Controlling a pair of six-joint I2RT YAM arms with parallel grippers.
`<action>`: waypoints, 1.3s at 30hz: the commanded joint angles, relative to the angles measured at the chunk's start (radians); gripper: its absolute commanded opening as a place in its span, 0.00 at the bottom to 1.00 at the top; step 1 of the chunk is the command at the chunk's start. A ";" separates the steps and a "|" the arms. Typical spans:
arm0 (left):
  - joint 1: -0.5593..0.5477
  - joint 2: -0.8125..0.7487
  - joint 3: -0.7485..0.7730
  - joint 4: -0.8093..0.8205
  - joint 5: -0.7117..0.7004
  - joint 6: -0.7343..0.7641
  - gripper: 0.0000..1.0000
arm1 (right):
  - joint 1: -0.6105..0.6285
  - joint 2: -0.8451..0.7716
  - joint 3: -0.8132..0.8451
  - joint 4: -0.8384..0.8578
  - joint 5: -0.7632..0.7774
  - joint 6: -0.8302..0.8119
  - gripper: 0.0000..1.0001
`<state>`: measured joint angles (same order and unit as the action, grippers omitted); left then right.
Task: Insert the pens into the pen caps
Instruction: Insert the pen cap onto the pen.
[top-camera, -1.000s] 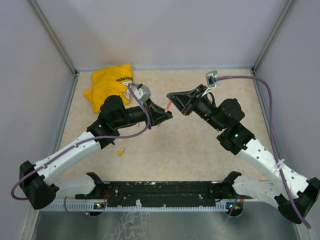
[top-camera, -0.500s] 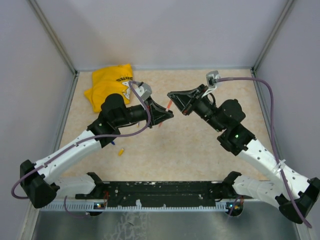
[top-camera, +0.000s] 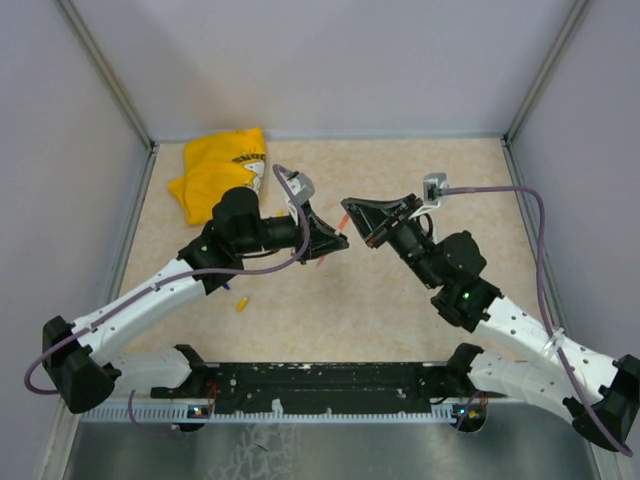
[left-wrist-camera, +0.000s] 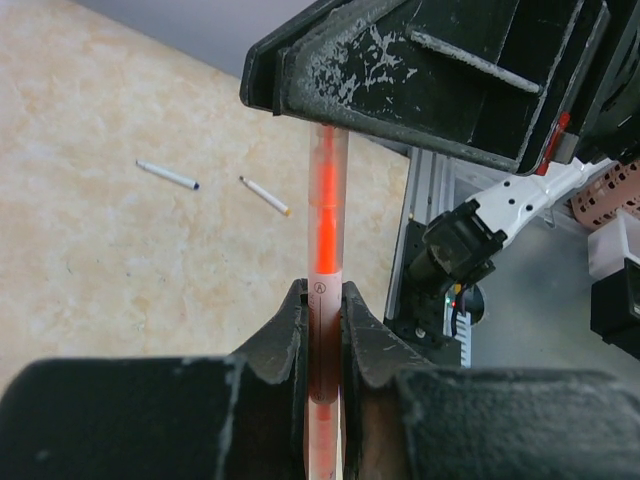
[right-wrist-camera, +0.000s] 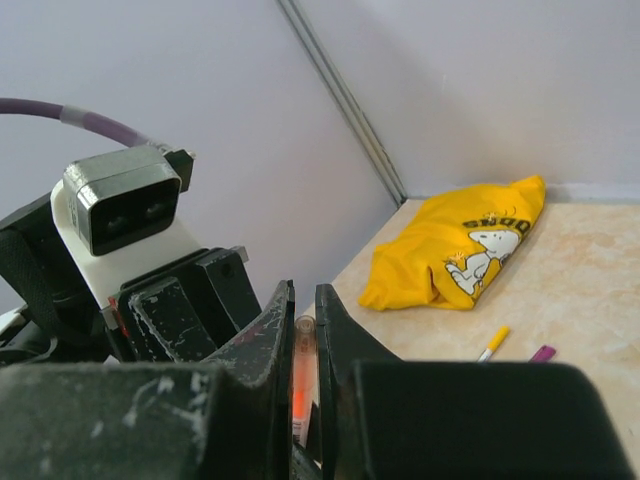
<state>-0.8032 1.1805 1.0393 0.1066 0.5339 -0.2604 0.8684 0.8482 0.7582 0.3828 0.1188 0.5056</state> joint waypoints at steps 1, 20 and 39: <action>0.013 -0.019 0.117 0.352 -0.094 -0.012 0.00 | 0.100 0.056 -0.175 -0.293 -0.192 0.089 0.00; 0.014 0.004 0.127 0.357 -0.083 -0.015 0.00 | 0.178 0.032 -0.129 -0.319 -0.062 0.055 0.00; 0.012 0.040 0.130 0.227 0.017 0.016 0.00 | 0.160 -0.145 0.056 -0.103 0.105 -0.142 0.29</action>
<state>-0.7979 1.2232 1.1347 0.2600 0.5678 -0.2539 1.0164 0.7559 0.8597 0.1890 0.2619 0.4000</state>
